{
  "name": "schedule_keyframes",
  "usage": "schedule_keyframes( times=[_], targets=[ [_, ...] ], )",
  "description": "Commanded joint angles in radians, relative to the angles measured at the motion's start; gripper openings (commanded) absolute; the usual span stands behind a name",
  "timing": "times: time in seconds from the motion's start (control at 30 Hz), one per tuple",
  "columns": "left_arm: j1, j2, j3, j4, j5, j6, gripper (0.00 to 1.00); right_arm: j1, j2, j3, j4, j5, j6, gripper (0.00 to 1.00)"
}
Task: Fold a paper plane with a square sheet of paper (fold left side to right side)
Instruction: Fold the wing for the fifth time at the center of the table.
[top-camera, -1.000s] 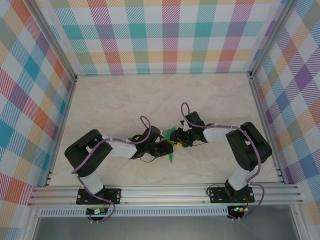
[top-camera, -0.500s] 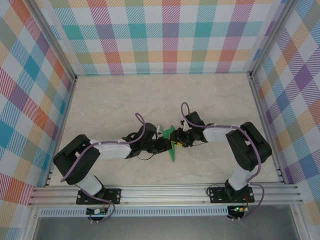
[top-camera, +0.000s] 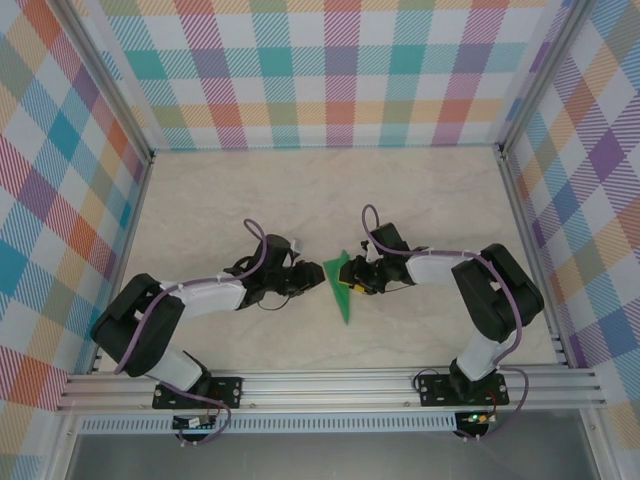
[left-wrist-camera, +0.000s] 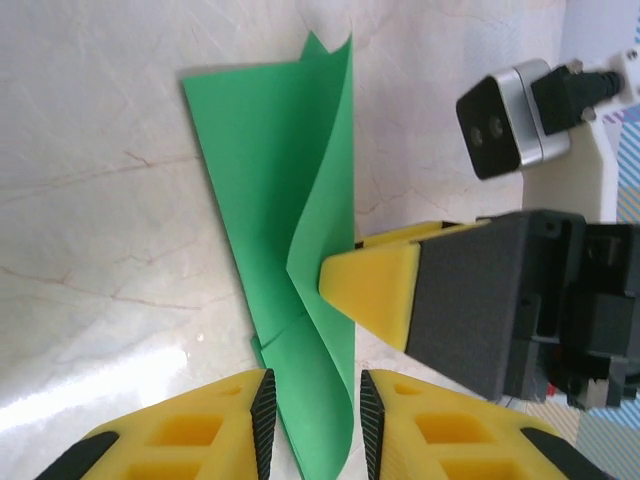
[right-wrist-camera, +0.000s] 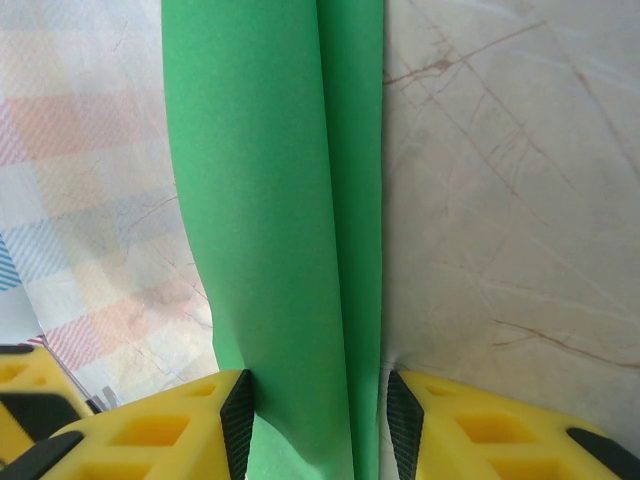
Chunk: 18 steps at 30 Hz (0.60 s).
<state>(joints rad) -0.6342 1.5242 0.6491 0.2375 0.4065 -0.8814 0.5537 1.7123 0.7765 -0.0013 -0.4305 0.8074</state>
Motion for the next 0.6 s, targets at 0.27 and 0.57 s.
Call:
schedule_keyframes(
  times=[0.27,0.57],
  targets=[
    [0.043,0.161,0.079,0.094,0.081,-0.033,0.3,0.02,0.045,-0.006,-0.03,0.022,-0.01,0.43],
    [0.043,0.215,0.093,0.146,0.1,-0.061,0.3,0.02,0.047,-0.003,-0.032,0.021,-0.011,0.43]
  ],
)
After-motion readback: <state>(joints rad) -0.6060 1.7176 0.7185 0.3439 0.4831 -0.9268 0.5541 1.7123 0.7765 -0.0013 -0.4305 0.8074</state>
